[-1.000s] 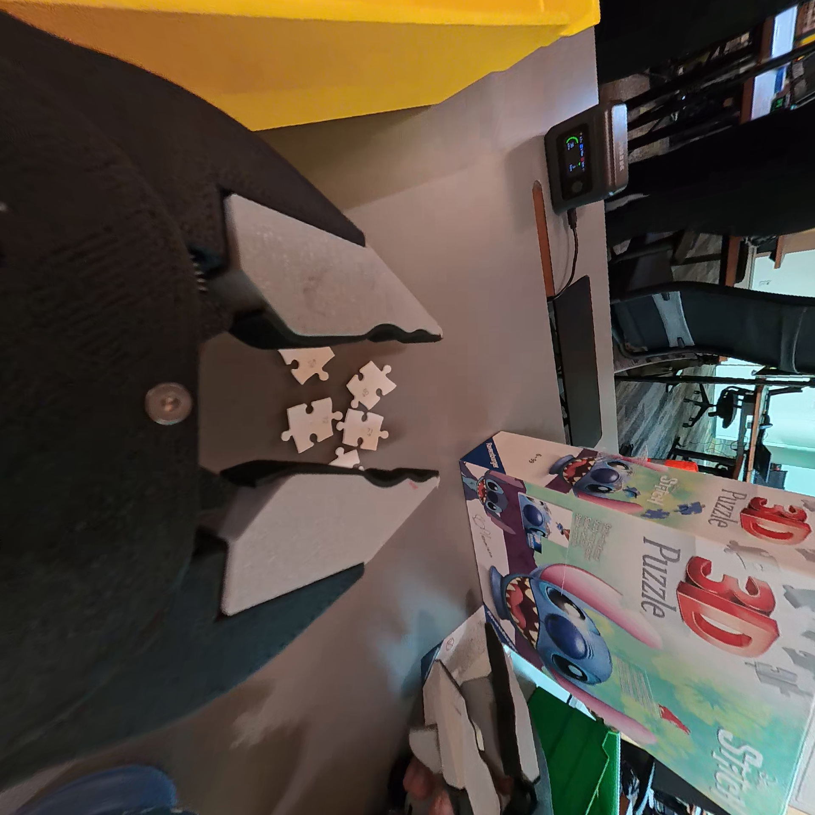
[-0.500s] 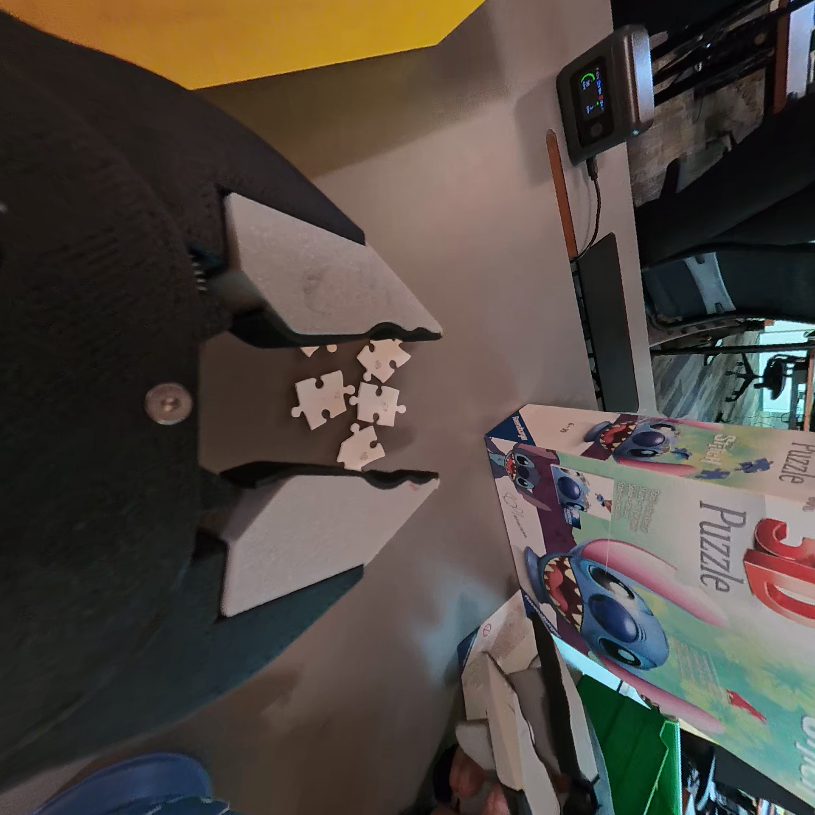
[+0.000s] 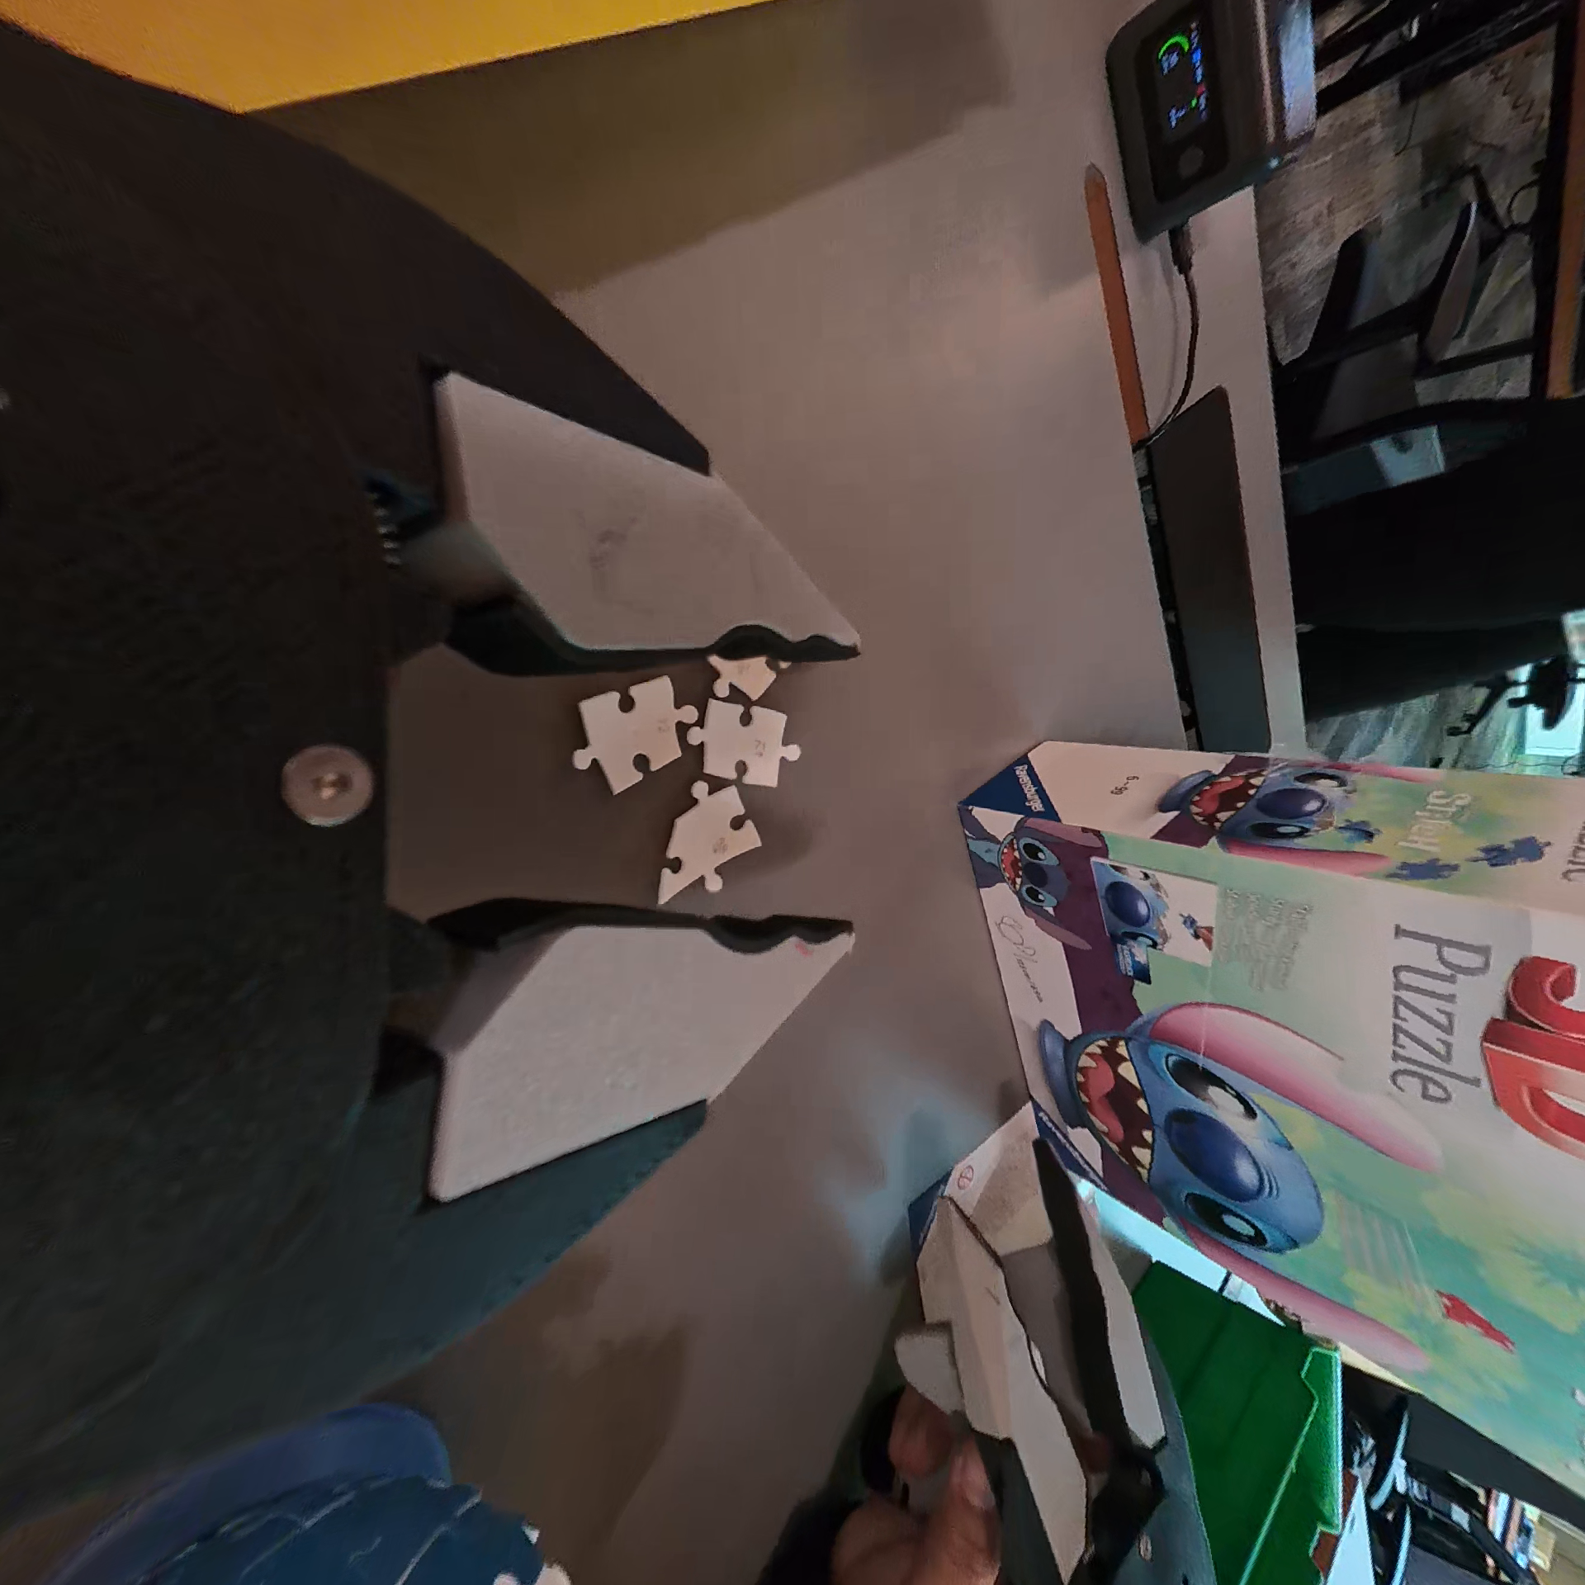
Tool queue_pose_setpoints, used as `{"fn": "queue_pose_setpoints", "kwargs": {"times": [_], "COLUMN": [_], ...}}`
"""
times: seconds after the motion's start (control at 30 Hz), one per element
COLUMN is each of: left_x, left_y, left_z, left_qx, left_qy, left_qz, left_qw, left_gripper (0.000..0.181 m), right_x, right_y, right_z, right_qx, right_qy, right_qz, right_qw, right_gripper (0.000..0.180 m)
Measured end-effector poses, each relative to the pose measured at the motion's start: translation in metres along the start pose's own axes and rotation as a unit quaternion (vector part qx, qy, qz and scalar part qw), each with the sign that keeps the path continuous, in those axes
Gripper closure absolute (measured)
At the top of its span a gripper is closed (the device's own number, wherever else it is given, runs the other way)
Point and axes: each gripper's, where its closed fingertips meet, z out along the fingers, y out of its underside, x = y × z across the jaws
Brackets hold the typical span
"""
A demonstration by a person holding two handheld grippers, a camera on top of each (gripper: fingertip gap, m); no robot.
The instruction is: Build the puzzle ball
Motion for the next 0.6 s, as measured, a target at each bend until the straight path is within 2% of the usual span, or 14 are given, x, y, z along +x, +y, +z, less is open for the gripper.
{"fn": "queue_pose_setpoints", "kwargs": {"times": [0.3, 0.4, 0.5, 0.6], "left_x": [-0.002, -0.003, 0.004, 0.002], "left_y": [-0.023, -0.041, -0.072, -0.088], "left_z": [-0.016, -0.03, -0.057, -0.077], "left_qx": [0.046, 0.088, 0.17, 0.216], "left_qy": [0.004, 0.019, 0.053, 0.041], "left_qz": [-0.022, -0.045, -0.058, -0.048], "left_qw": [0.999, 0.995, 0.982, 0.974], "left_gripper": [0.115, 0.111, 0.107, 0.107], "right_x": [-0.002, 0.001, 0.006, 0.009], "right_y": [-0.02, -0.031, -0.049, -0.065], "right_z": [-0.02, -0.034, -0.057, -0.081], "right_qx": [0.023, 0.037, 0.068, 0.106], "right_qy": [0.004, 0.023, 0.039, 0.05], "right_qz": [-0.025, -0.044, -0.055, -0.055], "right_qw": [0.999, 0.998, 0.995, 0.992], "right_gripper": [0.115, 0.11, 0.106, 0.106]}}
